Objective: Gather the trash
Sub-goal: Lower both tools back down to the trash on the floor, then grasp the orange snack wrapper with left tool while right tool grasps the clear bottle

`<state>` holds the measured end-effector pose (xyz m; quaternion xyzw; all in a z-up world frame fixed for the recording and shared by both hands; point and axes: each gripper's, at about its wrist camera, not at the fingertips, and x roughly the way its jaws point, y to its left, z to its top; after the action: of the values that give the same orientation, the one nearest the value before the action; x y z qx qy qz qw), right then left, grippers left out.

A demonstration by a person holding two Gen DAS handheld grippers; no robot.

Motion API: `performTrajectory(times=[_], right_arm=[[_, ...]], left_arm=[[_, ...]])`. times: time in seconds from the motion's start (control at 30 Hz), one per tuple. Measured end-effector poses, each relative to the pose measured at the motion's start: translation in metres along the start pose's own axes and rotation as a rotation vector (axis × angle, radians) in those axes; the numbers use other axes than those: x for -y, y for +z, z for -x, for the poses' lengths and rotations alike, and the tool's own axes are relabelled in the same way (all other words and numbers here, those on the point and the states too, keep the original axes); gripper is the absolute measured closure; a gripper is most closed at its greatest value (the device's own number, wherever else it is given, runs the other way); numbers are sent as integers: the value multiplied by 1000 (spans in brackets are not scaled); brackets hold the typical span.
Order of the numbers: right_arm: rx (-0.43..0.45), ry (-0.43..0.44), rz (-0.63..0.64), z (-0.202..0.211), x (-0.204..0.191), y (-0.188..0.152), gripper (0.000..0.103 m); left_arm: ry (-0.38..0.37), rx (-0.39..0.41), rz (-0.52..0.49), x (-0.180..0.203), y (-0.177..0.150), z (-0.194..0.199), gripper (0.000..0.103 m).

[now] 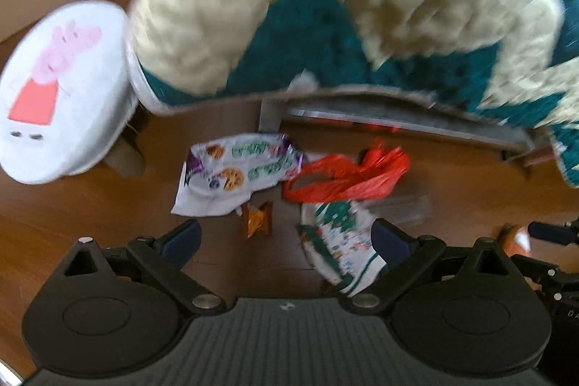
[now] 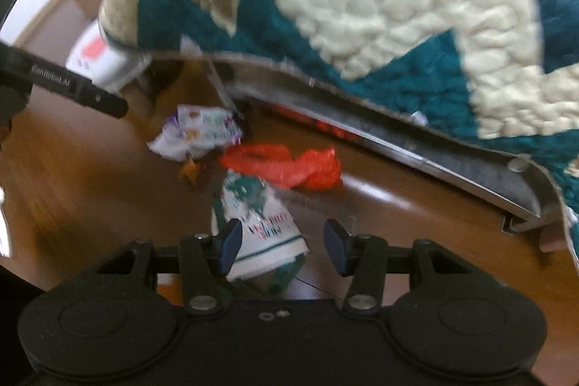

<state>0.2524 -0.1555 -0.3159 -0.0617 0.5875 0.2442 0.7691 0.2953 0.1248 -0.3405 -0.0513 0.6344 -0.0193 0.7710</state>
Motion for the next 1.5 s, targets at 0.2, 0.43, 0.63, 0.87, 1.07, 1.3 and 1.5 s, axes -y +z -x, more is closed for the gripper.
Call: performTrajectory(times=[0.2, 0.43, 0.63, 0.87, 1.07, 1.3, 1.5], right_arm=[[-98, -6, 185, -66, 0, 5, 53], [-150, 29, 409, -127, -4, 15, 53], [-182, 40, 704, -164, -16, 16, 53], [-238, 81, 821, -191, -18, 17, 53], [-274, 75, 806, -211, -16, 13, 53], [-262, 63, 784, -217, -15, 10, 56], [-250, 47, 769, -211, -15, 8, 57]], left_arm=[[18, -98, 23, -13, -7, -74, 2], [17, -155, 36, -21, -15, -141, 3], [14, -189, 54, -25, -19, -183, 3], [-28, -206, 136, -37, -16, -205, 3], [-8, -223, 163, -41, -12, -222, 19], [-5, -237, 167, -41, -8, -233, 48], [-14, -226, 182, -47, -9, -234, 67]])
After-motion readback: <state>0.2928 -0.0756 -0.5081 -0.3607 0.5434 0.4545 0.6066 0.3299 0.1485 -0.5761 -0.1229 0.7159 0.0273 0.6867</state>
